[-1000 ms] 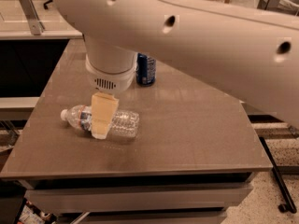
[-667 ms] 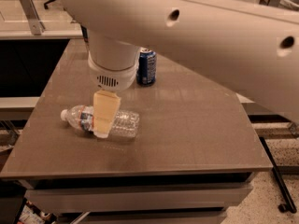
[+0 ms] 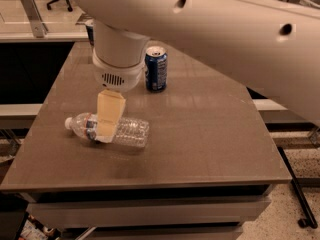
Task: Place water bottle upright
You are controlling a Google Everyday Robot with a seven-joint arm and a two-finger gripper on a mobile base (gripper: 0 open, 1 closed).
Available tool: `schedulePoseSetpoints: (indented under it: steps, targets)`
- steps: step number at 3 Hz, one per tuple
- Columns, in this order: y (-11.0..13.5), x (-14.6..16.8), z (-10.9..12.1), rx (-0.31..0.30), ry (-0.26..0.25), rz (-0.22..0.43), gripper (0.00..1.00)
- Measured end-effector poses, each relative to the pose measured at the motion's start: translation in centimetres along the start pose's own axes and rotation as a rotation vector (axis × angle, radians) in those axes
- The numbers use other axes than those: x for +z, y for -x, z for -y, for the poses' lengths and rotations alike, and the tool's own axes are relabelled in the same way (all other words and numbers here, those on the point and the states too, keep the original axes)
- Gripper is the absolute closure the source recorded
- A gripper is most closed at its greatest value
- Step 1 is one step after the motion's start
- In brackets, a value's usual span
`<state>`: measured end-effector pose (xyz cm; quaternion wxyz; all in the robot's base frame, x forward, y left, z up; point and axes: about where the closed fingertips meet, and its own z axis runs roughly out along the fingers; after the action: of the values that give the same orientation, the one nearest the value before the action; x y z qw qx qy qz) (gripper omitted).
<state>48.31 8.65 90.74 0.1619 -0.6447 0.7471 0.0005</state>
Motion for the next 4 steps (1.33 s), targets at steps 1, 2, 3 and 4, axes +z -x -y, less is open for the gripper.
schedulePoseSetpoints:
  steps: [1, 2, 3, 4]
  targets:
    - [0.9, 0.3, -0.7, -0.014, 0.042, 0.014, 0.00]
    - [1.7, 0.7, -1.5, -0.011, 0.075, 0.026, 0.00]
    - [2.4, 2.2, -2.1, 0.012, 0.080, -0.004, 0.00]
    - [2.7, 3.9, -2.3, 0.035, 0.080, -0.050, 0.00]
